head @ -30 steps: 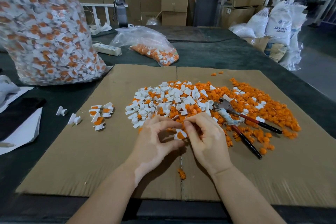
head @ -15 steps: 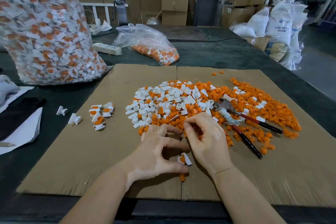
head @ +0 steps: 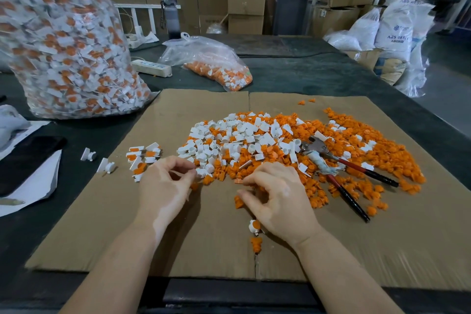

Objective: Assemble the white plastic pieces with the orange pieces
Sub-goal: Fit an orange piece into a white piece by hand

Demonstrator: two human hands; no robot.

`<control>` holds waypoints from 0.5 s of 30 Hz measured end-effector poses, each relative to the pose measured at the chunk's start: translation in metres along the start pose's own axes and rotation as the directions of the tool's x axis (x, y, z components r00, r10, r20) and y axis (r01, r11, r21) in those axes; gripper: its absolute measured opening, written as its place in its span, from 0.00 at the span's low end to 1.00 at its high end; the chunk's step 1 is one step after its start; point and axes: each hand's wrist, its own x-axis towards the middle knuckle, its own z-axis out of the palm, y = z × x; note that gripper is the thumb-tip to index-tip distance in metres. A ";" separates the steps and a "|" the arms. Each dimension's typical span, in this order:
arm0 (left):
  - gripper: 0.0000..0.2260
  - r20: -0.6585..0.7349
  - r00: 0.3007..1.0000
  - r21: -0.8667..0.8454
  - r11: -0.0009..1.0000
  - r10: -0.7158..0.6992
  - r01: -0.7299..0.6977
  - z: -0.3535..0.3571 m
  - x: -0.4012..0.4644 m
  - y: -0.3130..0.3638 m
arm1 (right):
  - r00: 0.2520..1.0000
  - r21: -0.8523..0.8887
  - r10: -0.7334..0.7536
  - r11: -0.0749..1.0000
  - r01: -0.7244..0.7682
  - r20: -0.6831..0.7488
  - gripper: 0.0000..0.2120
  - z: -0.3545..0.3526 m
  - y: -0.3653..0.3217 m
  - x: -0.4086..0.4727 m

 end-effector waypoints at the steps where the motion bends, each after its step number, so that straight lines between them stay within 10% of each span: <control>1: 0.05 0.028 1.000 0.046 0.999 0.000 -0.002 0.000 0.000 -0.001 | 0.999 -0.027 0.001 1.000 0.000 0.037 0.08 0.000 0.000 0.000; 15: 0.04 0.142 0.984 0.118 0.985 0.109 -0.126 0.012 0.008 -0.001 | 0.993 -0.017 0.111 0.994 -0.111 0.037 0.02 0.003 0.003 0.003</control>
